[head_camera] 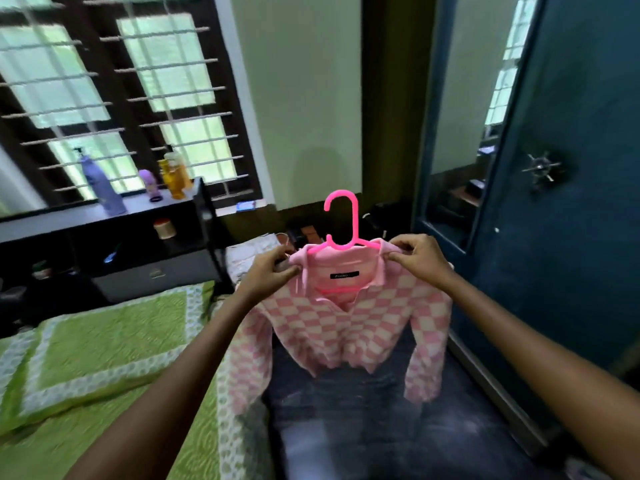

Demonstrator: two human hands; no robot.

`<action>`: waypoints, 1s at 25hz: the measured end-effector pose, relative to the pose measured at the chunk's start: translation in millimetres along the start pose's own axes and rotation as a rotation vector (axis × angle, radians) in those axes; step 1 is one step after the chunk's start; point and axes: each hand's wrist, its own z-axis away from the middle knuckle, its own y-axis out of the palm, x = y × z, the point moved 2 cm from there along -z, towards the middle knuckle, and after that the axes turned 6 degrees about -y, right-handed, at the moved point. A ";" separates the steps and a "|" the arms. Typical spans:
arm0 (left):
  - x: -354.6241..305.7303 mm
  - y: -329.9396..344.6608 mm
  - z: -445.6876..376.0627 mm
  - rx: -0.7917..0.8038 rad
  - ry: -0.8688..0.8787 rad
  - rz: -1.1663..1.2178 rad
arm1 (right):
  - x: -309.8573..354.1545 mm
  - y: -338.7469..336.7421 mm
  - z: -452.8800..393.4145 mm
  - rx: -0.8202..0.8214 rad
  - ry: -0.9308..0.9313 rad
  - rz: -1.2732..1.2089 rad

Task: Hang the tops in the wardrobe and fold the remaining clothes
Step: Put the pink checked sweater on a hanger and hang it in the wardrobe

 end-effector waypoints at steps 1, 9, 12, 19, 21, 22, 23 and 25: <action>-1.2 17.0 -21.8 0.022 0.030 0.007 | -17.5 -7.6 -4.9 -0.021 0.042 0.013; -48.5 156.2 -199.1 0.149 0.159 -0.179 | -138.1 -74.9 -62.5 -0.162 0.215 0.045; -75.0 203.7 -254.5 0.229 0.165 -0.184 | -174.5 -100.5 -88.5 -0.157 0.245 0.084; -98.5 296.9 -346.1 0.323 0.269 0.080 | -245.6 -142.3 -116.1 -0.213 0.398 0.103; -106.8 320.9 -372.4 0.308 0.272 0.161 | -268.4 -157.3 -126.8 -0.190 0.465 0.094; -111.7 331.7 -384.9 0.306 0.273 0.191 | -276.4 -166.5 -134.3 -0.241 0.482 0.087; -115.7 342.2 -395.2 0.320 0.277 0.222 | -282.4 -177.5 -141.2 -0.344 0.475 0.122; -120.7 363.3 -417.4 0.385 0.299 0.261 | -294.7 -204.0 -158.0 -0.576 0.403 0.436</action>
